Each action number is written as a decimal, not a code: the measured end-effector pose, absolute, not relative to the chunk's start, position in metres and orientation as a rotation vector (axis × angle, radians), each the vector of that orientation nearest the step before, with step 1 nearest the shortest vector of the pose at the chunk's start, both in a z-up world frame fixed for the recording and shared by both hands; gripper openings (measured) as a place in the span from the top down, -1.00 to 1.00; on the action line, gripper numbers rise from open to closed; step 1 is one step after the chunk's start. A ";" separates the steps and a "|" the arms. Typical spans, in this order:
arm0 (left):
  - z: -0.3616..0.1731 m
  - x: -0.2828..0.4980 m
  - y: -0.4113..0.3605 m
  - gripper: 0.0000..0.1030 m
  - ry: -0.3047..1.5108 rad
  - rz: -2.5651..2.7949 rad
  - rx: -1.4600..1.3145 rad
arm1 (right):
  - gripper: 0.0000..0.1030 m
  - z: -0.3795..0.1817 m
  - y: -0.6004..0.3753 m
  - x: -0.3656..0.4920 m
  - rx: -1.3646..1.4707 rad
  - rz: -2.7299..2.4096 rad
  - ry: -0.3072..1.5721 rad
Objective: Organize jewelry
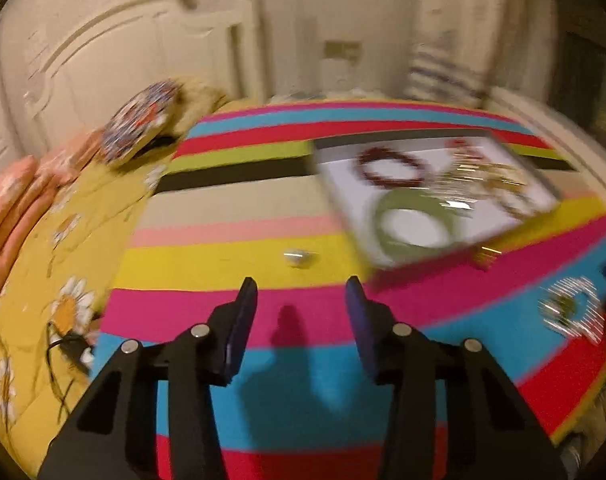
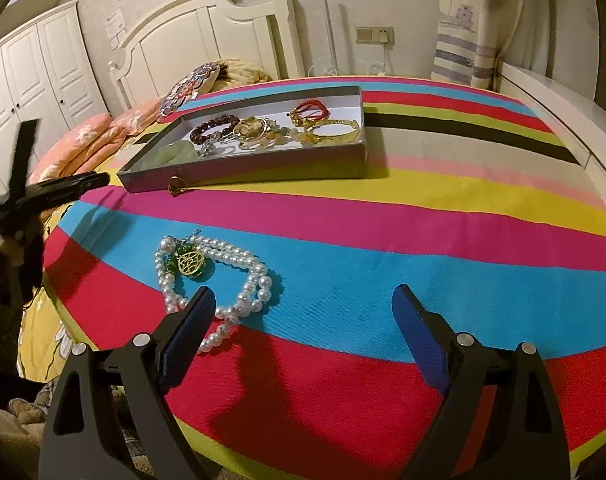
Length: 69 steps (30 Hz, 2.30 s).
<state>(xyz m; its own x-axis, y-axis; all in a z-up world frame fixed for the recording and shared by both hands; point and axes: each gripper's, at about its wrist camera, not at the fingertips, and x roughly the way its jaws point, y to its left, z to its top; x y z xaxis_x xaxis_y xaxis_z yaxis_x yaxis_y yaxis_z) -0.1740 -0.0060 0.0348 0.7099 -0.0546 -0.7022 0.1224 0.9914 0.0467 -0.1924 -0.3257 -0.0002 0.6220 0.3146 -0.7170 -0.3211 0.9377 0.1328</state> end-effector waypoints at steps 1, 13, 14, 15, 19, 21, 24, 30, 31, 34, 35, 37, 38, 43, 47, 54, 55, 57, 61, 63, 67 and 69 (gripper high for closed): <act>0.036 -0.182 -0.016 0.09 0.757 -0.137 0.099 | -0.68 -0.001 -0.325 -0.193 -0.011 0.366 0.820; 0.008 -0.150 -0.112 0.44 0.894 -0.252 0.039 | -0.67 0.000 -0.331 -0.196 0.009 0.365 0.809; 0.008 -0.148 -0.111 0.44 0.898 -0.244 0.021 | -0.67 0.000 -0.332 -0.195 0.012 0.366 0.811; 0.008 -0.145 -0.109 0.44 0.907 -0.236 0.009 | -0.68 -0.001 -0.332 -0.195 0.015 0.368 0.812; 0.008 -0.138 -0.116 0.44 0.928 -0.268 0.006 | -0.68 -0.001 -0.333 -0.195 0.020 0.374 0.805; 0.008 -0.133 -0.124 0.45 0.930 -0.257 0.027 | -0.68 -0.002 -0.334 -0.195 0.025 0.374 0.804; 0.008 -0.124 -0.131 0.52 0.932 -0.229 0.048 | -0.68 -0.002 -0.335 -0.196 0.026 0.373 0.805; 0.006 -0.117 -0.128 0.82 0.913 -0.220 0.081 | -0.68 -0.003 -0.337 -0.197 0.036 0.371 0.801; 0.006 -0.116 -0.125 0.82 0.913 -0.229 0.075 | -0.68 -0.003 -0.337 -0.197 0.035 0.371 0.801; 0.005 -0.112 -0.120 0.83 0.910 -0.239 0.067 | -0.68 -0.003 -0.337 -0.197 0.036 0.371 0.802; 0.005 -0.111 -0.119 0.83 0.911 -0.244 0.061 | -0.68 -0.003 -0.337 -0.197 0.036 0.369 0.802; 0.005 -0.113 -0.115 0.83 0.907 -0.241 0.048 | -0.68 -0.003 -0.338 -0.197 0.038 0.366 0.802; 0.005 -0.114 -0.112 0.83 0.905 -0.236 0.035 | -0.68 -0.003 -0.338 -0.197 0.040 0.365 0.802; 0.013 -0.130 -0.095 0.83 0.896 -0.240 -0.029 | -0.68 -0.002 -0.339 -0.198 0.041 0.367 0.800; 0.019 -0.150 -0.091 0.83 0.883 -0.250 -0.026 | -0.68 0.000 -0.337 -0.202 0.033 0.375 0.790; 0.008 -0.182 -0.083 0.83 0.908 -0.230 -0.023 | -0.61 0.004 -0.320 -0.207 -0.036 0.422 0.780; 0.008 -0.186 -0.083 0.83 0.907 -0.223 -0.012 | -0.55 0.005 -0.318 -0.206 -0.040 0.423 0.782; 0.009 -0.191 -0.082 0.83 0.914 -0.214 0.002 | -0.30 0.006 -0.312 -0.201 -0.055 0.423 0.789; 0.009 -0.192 -0.078 0.82 0.912 -0.211 -0.006 | 0.09 0.002 -0.293 -0.190 -0.127 0.410 0.829; 0.009 -0.192 -0.076 0.74 0.908 -0.221 -0.017 | 0.18 -0.001 -0.283 -0.191 -0.201 0.387 0.823; 0.011 -0.194 -0.074 -0.08 0.879 -0.204 -0.022 | 0.19 -0.003 -0.281 -0.188 -0.217 0.389 0.814; 0.010 -0.194 -0.073 -0.08 0.881 -0.209 -0.024 | 0.32 -0.004 -0.280 -0.190 -0.236 0.395 0.789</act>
<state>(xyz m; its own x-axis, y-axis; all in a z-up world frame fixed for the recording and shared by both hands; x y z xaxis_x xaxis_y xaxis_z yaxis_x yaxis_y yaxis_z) -0.1939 -0.0735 0.0101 0.6170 -0.1915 -0.7633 0.1716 0.9793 -0.1070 -0.1900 -0.2797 -0.0037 0.6369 0.2552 -0.7275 -0.4290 0.9013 -0.0594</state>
